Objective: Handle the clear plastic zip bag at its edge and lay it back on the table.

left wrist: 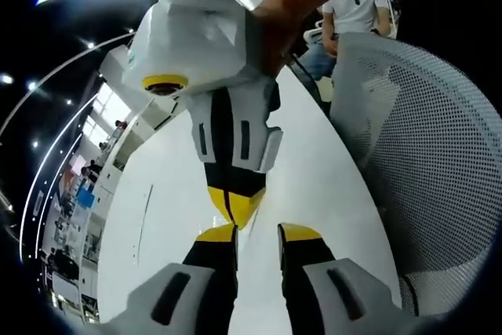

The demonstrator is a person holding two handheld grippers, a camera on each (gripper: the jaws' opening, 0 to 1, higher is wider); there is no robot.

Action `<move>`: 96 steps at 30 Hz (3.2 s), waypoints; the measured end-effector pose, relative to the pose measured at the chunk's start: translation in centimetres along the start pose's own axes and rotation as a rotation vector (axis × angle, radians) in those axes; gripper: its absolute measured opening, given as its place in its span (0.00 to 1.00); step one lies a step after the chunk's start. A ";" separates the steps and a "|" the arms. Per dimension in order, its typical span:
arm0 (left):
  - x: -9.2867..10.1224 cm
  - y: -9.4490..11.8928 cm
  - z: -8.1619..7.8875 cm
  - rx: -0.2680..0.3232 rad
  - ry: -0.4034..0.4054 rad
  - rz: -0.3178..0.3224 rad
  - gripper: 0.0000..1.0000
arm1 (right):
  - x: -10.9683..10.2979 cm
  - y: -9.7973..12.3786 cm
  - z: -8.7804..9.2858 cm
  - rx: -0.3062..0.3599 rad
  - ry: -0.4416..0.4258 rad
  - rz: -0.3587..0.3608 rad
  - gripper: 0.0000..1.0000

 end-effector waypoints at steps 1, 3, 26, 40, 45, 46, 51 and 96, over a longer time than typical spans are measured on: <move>-0.1 -0.1 0.1 -0.002 0.000 -0.006 0.16 | 0.1 0.1 -0.1 0.003 -0.002 0.002 0.00; -0.3 -0.3 0.2 -0.007 0.007 -0.010 0.15 | 0.2 0.3 -0.3 0.006 -0.006 0.006 0.00; -1.7 -0.8 0.6 -0.048 -0.008 -0.094 0.01 | 2.3 3.5 -3.9 0.087 0.000 0.089 0.00; -1.3 -1.4 1.7 -0.070 0.024 -0.101 0.03 | 2.9 5.6 -5.9 0.138 0.033 0.140 0.00; -1.1 -1.7 2.2 -0.079 0.036 -0.092 0.03 | 2.9 5.8 -6.1 0.144 0.036 0.143 0.00; -1.1 -1.7 2.3 -0.080 0.036 -0.093 0.03 | 2.8 5.9 -6.2 0.146 0.036 0.143 0.00; -0.9 -1.8 2.4 -0.070 0.061 -0.084 0.03 | 2.8 6.2 -6.4 0.163 0.034 0.147 0.00; -2.9 0.6 1.1 0.036 0.230 -0.075 0.18 | 1.2 0.2 -0.9 -0.036 0.190 0.194 0.00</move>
Point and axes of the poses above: the point that each gripper's makers call its tool centre point, and the gripper's own axes: y roughly backward along the fingers, x roughly to its right, z roughly out of its underside, the point moved 2 cm from there along y, roughly backward along the fingers, and after that the axes turned 9 degrees about -x, right-handed, at the moved point
